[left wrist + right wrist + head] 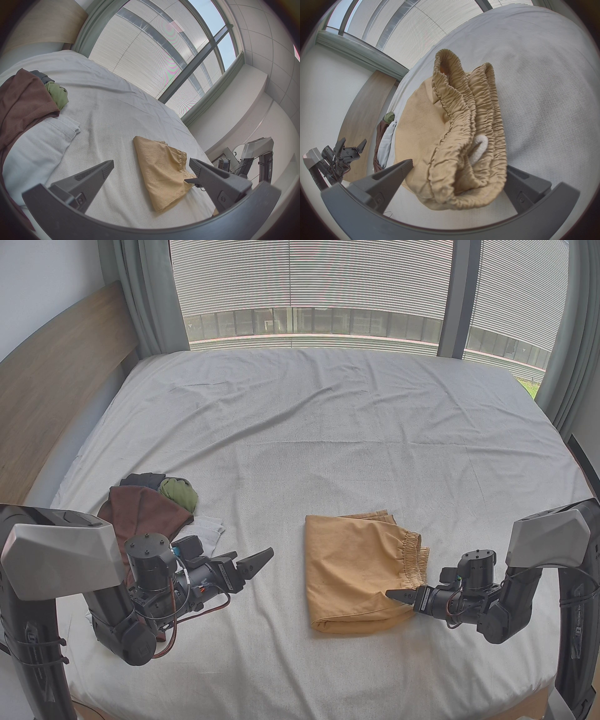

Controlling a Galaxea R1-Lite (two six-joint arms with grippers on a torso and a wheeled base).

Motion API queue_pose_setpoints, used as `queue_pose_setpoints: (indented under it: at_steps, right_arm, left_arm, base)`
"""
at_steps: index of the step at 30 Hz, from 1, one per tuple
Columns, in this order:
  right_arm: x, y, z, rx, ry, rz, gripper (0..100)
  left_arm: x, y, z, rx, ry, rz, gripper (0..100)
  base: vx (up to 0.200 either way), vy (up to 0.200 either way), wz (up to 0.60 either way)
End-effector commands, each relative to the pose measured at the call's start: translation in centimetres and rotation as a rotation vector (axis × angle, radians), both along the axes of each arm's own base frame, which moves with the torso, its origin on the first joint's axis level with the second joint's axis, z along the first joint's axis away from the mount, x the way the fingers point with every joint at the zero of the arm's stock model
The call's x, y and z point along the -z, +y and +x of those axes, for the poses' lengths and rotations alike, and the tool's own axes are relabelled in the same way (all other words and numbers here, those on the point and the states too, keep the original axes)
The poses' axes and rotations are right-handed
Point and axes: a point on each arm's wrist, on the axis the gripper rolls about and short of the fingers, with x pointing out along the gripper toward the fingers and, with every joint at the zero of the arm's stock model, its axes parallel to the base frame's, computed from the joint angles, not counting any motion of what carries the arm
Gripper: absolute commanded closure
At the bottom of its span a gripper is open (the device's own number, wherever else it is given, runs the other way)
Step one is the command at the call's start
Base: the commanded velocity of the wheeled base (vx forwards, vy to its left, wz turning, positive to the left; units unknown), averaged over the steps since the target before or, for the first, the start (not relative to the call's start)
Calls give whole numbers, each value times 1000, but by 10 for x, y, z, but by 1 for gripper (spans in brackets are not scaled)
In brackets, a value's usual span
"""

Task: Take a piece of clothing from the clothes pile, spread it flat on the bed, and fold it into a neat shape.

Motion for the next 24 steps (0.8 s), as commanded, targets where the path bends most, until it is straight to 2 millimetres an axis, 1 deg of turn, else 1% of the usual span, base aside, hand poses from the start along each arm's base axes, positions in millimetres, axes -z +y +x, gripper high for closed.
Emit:
queue_pose_setpoints:
  at_steps: [1, 7, 9, 16, 17, 24]
  right_arm:
    - [0, 4, 1, -6, -3, 11, 0]
    - [-3, 8, 4, -7, -41, 32, 0]
    - [0, 9, 6, -4, -44, 32, 0]
    - [1, 10, 6, -4, -39, 36, 0]
    - [1, 10, 6, -4, -39, 36, 100]
    - [0, 11, 5, -10, -49, 39, 100]
  left_arm:
    - [1, 0, 0, 1, 4, 2, 0]
    - [1, -1, 0, 2, 4, 2, 0]
    - [1, -1, 0, 2, 4, 2, 0]
    - [1, -1, 0, 2, 4, 2, 0]
    - [1, -1, 0, 2, 4, 2, 0]
    - [2, 0, -2, -1, 8, 3, 0]
  base:
    - [0, 0, 0]
    - [0, 0, 0]
    - [0, 0, 0]
    - [0, 0, 0]
    - [0, 0, 0]
    - [0, 0, 0]
